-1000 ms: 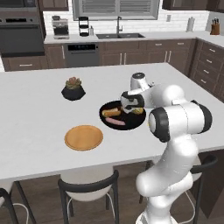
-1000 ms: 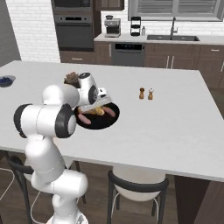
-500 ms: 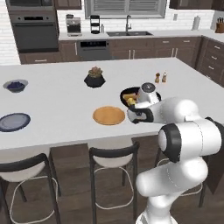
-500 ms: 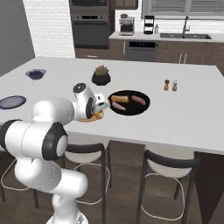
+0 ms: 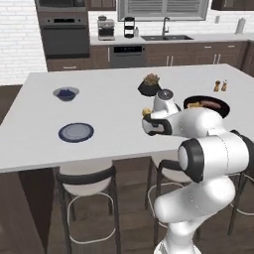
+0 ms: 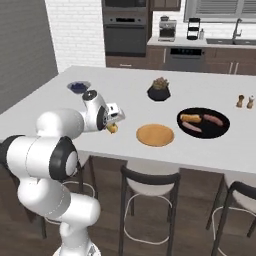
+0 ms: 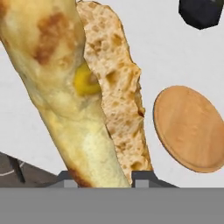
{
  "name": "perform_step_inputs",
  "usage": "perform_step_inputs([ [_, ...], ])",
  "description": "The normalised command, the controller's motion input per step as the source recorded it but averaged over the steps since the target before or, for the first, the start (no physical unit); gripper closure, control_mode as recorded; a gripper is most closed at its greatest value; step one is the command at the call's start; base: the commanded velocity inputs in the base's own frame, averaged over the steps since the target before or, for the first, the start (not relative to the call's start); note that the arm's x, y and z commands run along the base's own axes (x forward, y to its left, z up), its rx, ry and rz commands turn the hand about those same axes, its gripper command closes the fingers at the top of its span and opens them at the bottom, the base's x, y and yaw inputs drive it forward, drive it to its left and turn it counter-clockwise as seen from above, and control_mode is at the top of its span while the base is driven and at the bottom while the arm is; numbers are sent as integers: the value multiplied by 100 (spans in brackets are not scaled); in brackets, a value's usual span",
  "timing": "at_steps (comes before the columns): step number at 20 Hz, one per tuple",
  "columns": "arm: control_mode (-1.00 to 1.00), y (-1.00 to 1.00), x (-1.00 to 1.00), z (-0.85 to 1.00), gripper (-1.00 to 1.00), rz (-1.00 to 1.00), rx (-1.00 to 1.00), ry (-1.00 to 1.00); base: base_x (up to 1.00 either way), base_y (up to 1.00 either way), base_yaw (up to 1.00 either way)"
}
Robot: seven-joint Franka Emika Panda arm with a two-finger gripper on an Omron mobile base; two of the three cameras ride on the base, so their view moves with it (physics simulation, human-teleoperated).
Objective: Place one bun and one sausage from the bowl on each plate.
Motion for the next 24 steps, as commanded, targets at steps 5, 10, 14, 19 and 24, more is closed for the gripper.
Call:
perform_step_inputs([
  [5,100,0,0,0,100,0,0,0,48,100,-2],
  [10,-100,18,20,1,100,-1,0,0,75,63,-7],
  [14,-100,97,100,0,100,-1,3,15,0,0,0],
  [19,-100,16,30,-53,100,0,3,16,0,0,0],
  [24,-100,2,15,-93,100,0,2,20,0,0,0],
])
